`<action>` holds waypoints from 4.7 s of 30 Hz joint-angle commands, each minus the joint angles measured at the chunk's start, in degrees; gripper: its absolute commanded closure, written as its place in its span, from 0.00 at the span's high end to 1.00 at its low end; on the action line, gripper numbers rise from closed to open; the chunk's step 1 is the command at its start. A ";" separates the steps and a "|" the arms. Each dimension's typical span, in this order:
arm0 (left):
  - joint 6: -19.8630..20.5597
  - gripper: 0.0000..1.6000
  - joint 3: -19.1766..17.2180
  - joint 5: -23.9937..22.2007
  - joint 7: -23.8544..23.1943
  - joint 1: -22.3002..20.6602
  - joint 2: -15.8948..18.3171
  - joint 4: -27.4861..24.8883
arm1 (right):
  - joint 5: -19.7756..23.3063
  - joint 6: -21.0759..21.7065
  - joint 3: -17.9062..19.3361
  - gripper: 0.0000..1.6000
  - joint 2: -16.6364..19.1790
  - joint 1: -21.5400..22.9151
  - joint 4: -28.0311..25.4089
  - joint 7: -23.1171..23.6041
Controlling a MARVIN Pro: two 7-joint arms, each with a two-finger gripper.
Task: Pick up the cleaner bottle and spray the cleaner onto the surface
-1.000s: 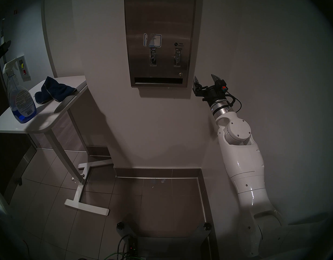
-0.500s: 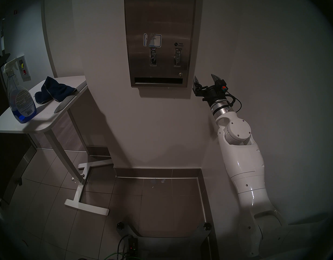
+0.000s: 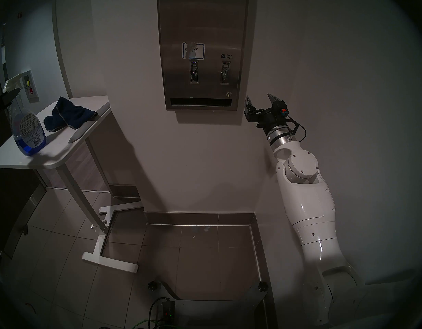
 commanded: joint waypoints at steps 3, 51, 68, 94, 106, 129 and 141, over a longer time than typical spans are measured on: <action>-2.49 1.00 -1.47 0.28 -2.06 -0.17 0.08 -0.79 | 0.00 -0.45 0.13 1.00 0.13 1.72 -2.16 0.09; -5.01 1.00 -1.91 7.49 -4.21 0.84 1.46 8.30 | 0.20 -0.50 -0.06 1.00 0.33 1.75 -2.09 -0.08; -9.16 1.00 6.82 5.07 -1.84 -6.87 5.23 15.13 | 0.28 -0.54 -0.12 1.00 0.38 1.77 -2.00 -0.13; -16.87 1.00 19.81 4.90 9.88 -16.45 5.31 20.79 | 0.36 -0.53 -0.20 1.00 0.48 1.76 -2.06 -0.21; -18.41 1.00 20.33 4.45 11.75 -17.03 4.59 20.69 | 0.40 -0.52 -0.24 1.00 0.53 1.76 -2.08 -0.25; -16.71 0.00 20.22 4.76 19.97 -16.73 -0.73 13.07 | 0.46 -0.51 -0.32 1.00 0.62 1.75 -2.13 -0.33; -19.84 0.00 22.24 4.98 27.94 -21.49 -3.68 6.15 | 0.53 -0.55 -0.36 1.00 0.63 1.77 -1.88 -0.35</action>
